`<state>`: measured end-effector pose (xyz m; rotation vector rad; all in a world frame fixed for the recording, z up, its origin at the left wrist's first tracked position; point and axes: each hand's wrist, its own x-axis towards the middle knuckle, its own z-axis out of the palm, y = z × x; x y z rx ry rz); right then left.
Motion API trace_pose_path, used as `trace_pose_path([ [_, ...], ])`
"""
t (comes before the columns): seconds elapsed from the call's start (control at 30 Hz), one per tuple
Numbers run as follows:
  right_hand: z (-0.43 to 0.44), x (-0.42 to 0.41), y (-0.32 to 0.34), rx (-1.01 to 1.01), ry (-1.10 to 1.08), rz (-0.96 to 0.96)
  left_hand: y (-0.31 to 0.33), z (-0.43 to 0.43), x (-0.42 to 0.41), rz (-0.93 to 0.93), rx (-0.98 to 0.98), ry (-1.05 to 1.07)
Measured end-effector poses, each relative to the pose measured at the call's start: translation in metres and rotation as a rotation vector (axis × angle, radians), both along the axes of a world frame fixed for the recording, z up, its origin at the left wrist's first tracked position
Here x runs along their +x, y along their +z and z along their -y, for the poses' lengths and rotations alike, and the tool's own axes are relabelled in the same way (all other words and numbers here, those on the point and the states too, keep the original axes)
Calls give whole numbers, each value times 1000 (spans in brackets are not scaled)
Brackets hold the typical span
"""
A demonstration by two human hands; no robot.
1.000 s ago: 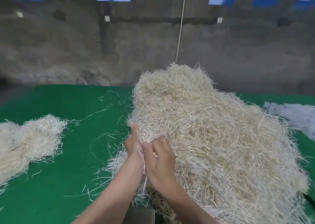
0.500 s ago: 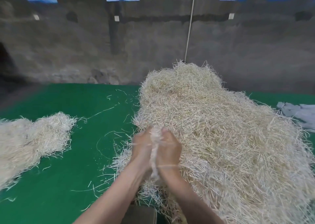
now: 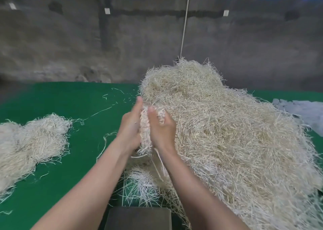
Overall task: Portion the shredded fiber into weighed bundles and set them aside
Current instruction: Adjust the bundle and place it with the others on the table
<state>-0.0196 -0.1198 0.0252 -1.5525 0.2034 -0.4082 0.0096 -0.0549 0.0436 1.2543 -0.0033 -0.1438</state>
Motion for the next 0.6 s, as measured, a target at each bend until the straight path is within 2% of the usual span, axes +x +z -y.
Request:
trace_pose_path([
  [0.07, 5, 11, 5, 162, -94, -93, -7, -20, 4, 79, -73, 76],
  [0.13, 1, 19, 10, 335, -129, -141, -17, -29, 4, 134, 12, 175],
  [0.2, -13, 22, 14, 391, -85, -119, -23, -25, -5, -46, -93, -65],
  [0.27, -26, 22, 5, 178, -39, -139, -25, -23, -9, -218, -277, -250],
  [0.3, -28, 22, -2, -60, -38, -169, -22, -24, -7, -213, -291, -253],
  [0.37, -21, 16, -18, -487, -97, -159, -18, -24, 0, -185, -260, -116],
  [0.4, -15, 10, -22, -538, -74, -91, -18, -24, 7, -174, -240, -57],
  [0.47, -1, 1, -27, -398, 122, 13, -14, -26, 17, -125, -165, 21],
  [0.5, 8, -1, -29, -392, 218, -43, -10, -27, 21, -95, -113, 36],
  [0.57, 27, -5, -33, -558, 359, -224, -1, -30, 28, -11, -63, -19],
  [0.6, 37, -4, -34, -613, 357, -273, 1, -32, 31, 39, -23, -74],
])
